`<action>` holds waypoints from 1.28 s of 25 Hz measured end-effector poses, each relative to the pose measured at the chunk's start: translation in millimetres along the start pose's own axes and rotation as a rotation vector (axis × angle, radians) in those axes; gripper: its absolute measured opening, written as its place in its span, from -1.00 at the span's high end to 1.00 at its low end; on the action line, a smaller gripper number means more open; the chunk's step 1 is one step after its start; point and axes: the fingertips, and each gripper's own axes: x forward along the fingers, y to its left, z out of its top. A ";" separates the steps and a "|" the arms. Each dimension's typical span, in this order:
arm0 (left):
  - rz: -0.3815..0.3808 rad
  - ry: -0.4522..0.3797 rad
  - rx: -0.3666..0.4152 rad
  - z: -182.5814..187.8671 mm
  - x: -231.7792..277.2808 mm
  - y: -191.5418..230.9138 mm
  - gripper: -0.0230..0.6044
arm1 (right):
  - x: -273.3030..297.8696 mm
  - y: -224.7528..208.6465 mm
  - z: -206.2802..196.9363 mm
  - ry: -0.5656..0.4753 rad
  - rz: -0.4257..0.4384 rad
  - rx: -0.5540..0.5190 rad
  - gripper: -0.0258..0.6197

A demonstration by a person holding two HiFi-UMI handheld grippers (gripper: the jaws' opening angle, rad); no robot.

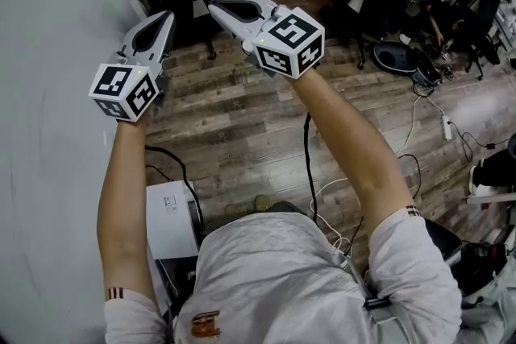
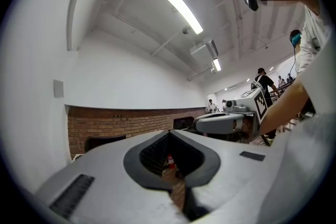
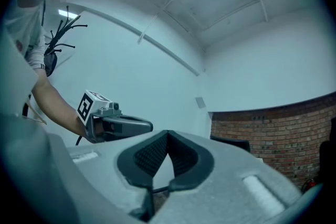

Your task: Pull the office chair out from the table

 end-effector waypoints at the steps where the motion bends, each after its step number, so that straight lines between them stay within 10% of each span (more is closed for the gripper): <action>1: 0.004 0.000 0.004 0.3 3.2 -0.9 0.93 | -1.9 -3.6 -0.3 0.000 0.002 -0.004 0.92; 14: 0.050 -0.005 0.003 -9.4 38.9 41.0 0.93 | 26.8 -54.1 -17.3 0.017 0.024 -0.016 0.92; 32: 0.020 0.005 0.014 -64.4 131.3 229.9 0.93 | 184.6 -180.9 -79.0 0.068 -0.031 -0.006 0.92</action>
